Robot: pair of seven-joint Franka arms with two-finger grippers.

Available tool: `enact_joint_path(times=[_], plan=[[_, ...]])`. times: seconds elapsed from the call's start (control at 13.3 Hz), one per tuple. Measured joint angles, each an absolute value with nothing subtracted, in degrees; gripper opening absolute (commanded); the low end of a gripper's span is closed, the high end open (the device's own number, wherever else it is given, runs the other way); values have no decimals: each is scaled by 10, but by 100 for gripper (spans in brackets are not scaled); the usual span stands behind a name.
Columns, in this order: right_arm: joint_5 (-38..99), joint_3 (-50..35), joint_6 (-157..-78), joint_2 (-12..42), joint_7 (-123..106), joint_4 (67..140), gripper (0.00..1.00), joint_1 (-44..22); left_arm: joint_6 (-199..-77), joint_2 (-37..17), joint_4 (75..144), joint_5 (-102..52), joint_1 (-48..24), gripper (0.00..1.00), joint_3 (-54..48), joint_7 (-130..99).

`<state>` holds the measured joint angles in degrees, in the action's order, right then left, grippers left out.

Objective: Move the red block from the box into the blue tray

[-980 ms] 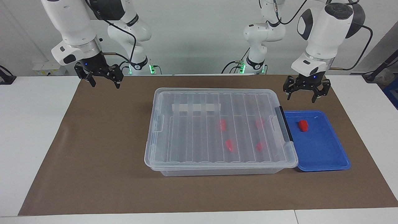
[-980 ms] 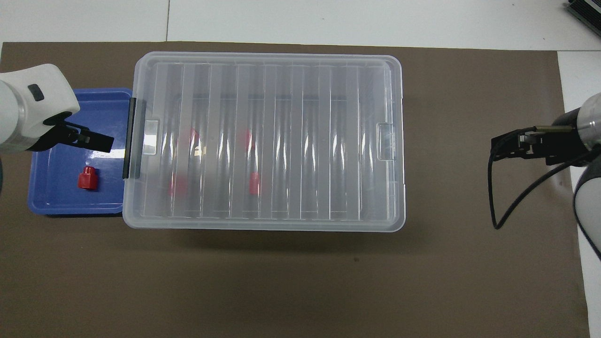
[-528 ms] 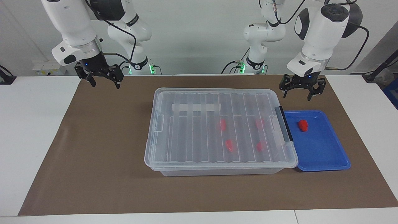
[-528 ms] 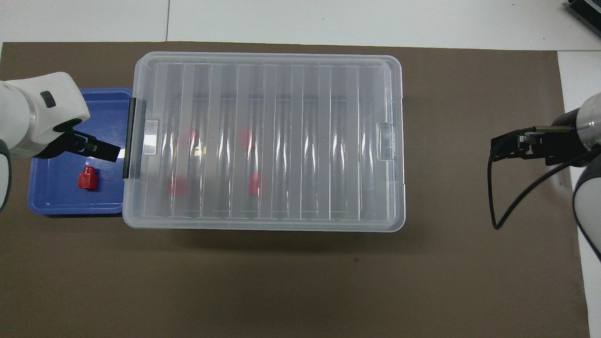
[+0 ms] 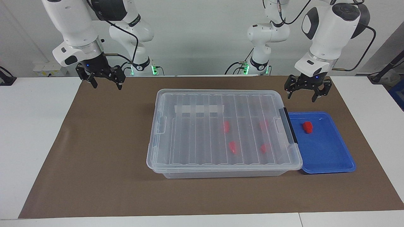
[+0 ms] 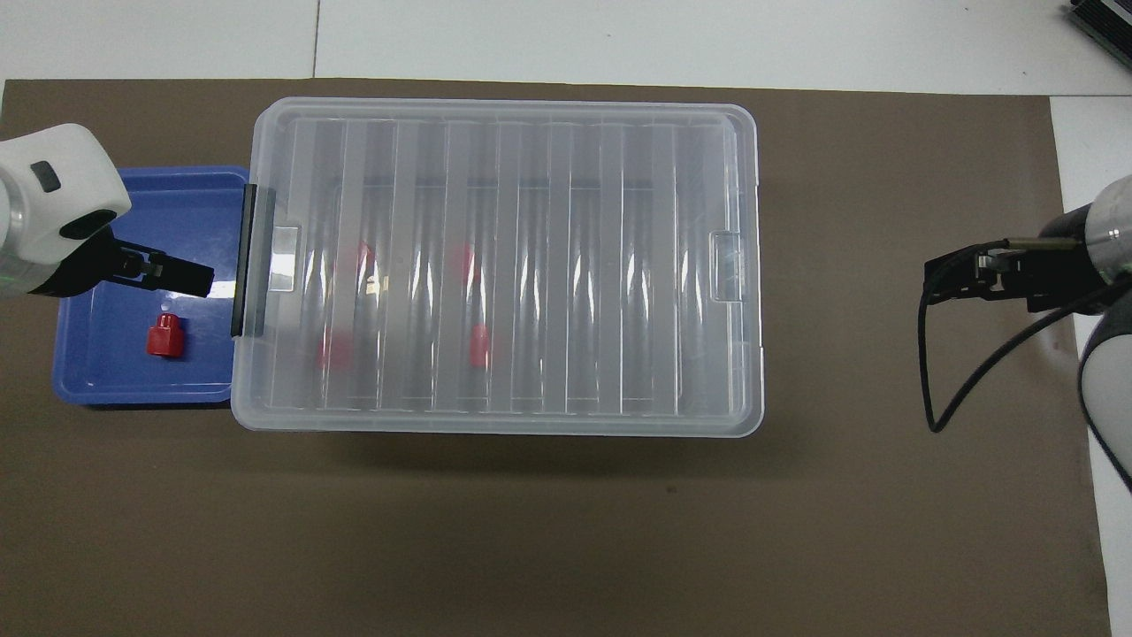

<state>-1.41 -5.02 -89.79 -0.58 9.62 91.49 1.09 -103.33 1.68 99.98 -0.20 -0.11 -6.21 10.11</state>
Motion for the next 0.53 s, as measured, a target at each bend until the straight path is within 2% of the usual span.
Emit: enact_joint_path(times=[0.53], plan=[[-14,-50,-898,-6,96,915,100,11,-1033,17,1000,-8,5,100,-63,101]])
